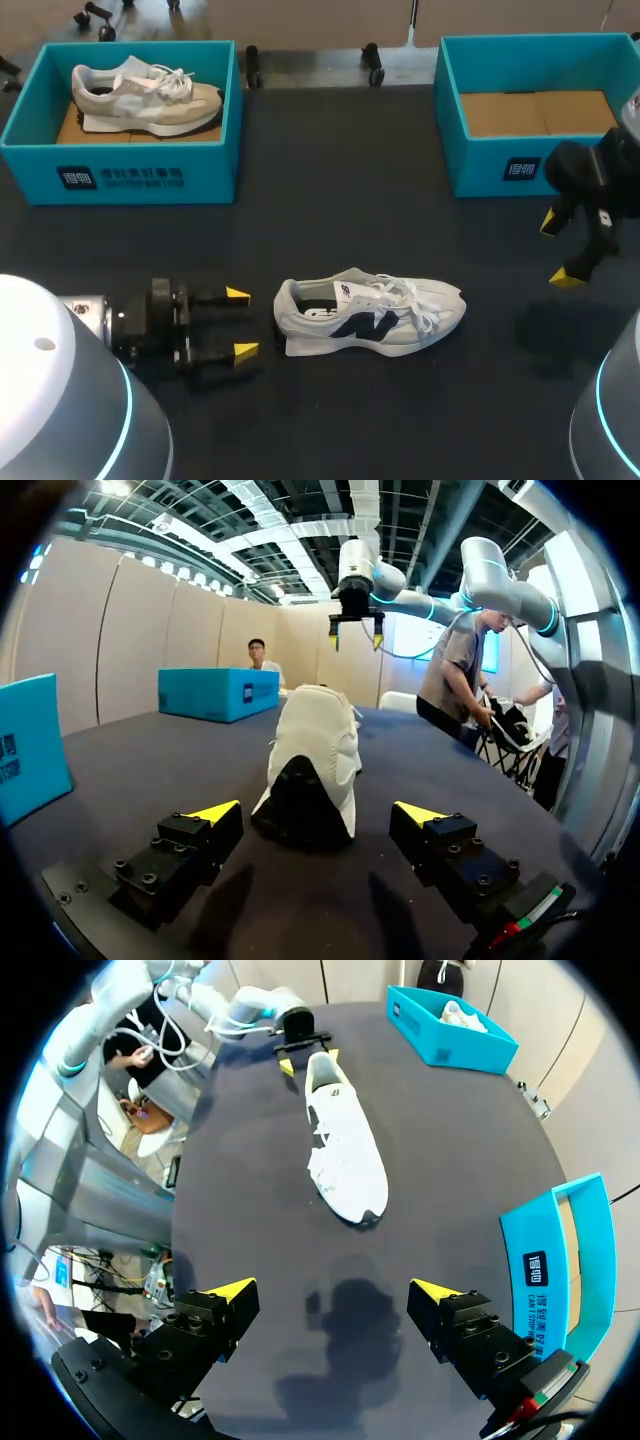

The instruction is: Take the shoe out of the shoebox, open the shoe tongue, remove and reinsert the insole, then place the shoe into the shoebox

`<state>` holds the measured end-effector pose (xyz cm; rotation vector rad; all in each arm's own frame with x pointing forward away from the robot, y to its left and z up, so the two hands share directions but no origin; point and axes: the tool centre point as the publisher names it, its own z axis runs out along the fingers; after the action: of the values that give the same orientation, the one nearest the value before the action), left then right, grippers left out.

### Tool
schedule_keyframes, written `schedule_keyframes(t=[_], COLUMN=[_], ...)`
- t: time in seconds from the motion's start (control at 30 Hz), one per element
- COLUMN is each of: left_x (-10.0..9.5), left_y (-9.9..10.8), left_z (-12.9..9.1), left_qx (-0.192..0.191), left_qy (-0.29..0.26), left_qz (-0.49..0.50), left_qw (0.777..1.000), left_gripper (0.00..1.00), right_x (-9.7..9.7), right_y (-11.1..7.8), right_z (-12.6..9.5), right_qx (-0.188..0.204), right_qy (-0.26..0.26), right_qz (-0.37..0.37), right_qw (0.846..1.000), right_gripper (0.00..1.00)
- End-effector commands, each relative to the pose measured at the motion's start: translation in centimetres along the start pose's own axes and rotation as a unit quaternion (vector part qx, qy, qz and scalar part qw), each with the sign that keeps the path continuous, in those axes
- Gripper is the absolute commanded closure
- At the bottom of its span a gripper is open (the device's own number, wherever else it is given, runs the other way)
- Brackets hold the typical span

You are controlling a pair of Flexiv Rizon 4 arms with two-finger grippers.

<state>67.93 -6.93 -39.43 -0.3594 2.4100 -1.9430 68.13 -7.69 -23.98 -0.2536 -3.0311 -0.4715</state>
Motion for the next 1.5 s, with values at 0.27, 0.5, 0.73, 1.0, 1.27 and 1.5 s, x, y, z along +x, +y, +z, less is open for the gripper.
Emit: schedule_keyframes(t=[0.27,0.5,0.73,1.0,1.27,1.5], left_x=[0.1,0.4,0.7,0.7,0.4,0.1], left_y=[0.4,0.7,0.1,-0.1,0.0,0.0], left_z=[2.2,3.7,4.2,4.1,4.2,4.6], left_qx=[-0.009,0.002,0.021,0.023,0.023,0.014], left_qy=[0.004,0.019,0.025,0.023,0.018,0.017], left_qz=[0.001,-0.011,-0.017,-0.018,-0.016,0.0], left_qw=[1.0,1.0,0.999,0.999,0.999,1.0], left_gripper=[0.0,0.0,0.0,0.0,0.0,0.0], right_x=[0.1,0.1,0.1,0.1,0.1,0.1], right_y=[0.0,0.0,0.0,0.0,0.0,0.0], right_z=[0.1,0.1,0.1,0.1,0.1,0.1], right_qx=[0.001,0.001,0.001,0.001,0.001,0.001], right_qy=[-0.001,-0.001,-0.001,-0.001,-0.001,-0.001], right_qz=[0.0,0.0,0.0,0.0,0.0,0.0], right_qw=[1.0,1.0,1.0,1.0,1.0,1.0], right_gripper=[0.0,0.0,0.0,0.0,0.0,0.0])
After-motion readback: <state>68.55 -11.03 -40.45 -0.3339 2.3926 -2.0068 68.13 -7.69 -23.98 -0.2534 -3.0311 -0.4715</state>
